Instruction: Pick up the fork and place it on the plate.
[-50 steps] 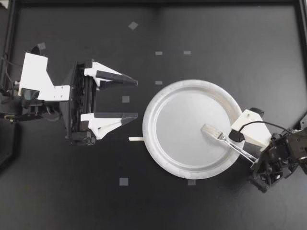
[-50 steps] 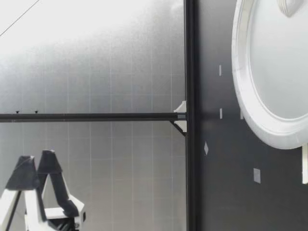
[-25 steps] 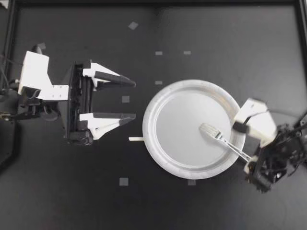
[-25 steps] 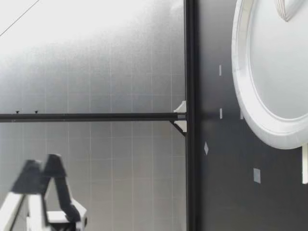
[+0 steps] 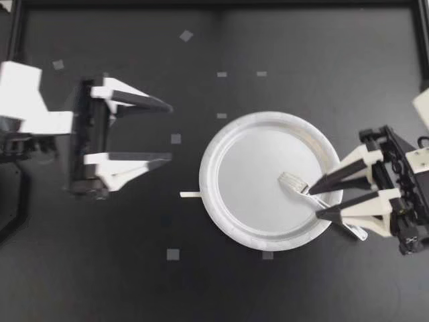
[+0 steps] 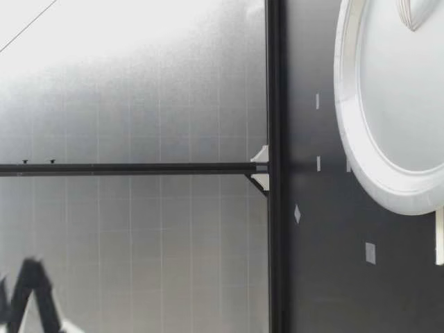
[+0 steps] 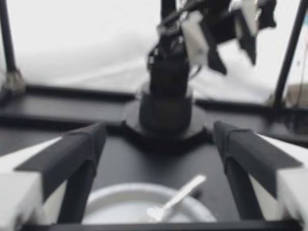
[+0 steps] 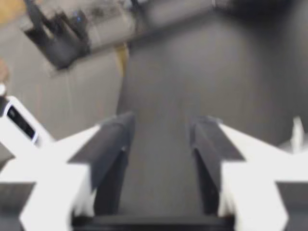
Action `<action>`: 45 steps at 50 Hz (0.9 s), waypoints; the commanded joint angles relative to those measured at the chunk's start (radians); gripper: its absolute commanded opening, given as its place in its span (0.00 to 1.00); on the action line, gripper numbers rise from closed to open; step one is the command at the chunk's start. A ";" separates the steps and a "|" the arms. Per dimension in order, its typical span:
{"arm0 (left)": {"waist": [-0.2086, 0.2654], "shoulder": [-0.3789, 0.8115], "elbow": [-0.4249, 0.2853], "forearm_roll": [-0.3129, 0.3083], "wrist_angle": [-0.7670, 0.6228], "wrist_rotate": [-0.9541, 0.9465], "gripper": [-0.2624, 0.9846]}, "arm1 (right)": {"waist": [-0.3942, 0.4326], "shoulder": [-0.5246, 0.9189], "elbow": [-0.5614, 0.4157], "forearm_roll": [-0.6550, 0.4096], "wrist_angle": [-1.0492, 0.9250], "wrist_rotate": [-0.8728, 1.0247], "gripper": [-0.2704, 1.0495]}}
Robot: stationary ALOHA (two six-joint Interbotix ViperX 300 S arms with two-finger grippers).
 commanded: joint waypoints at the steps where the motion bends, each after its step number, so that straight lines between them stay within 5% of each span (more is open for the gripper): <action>1: 0.002 -0.003 0.060 0.002 -0.169 -0.006 0.91 | -0.049 0.035 0.021 -0.023 -0.127 -0.140 0.59; 12: 0.002 0.061 0.075 -0.005 -0.144 -0.035 0.91 | -0.080 0.127 0.052 0.046 -0.175 -0.350 0.59; 27: 0.002 0.110 0.038 -0.002 -0.051 -0.031 0.91 | -0.084 0.095 0.067 0.094 -0.199 -0.314 0.59; 34: 0.002 0.035 -0.026 0.002 0.187 -0.020 0.91 | -0.084 -0.005 0.054 0.098 -0.051 -0.302 0.59; 45: 0.002 -0.130 -0.150 0.002 0.719 0.003 0.91 | -0.084 -0.164 -0.081 0.114 0.523 -0.252 0.59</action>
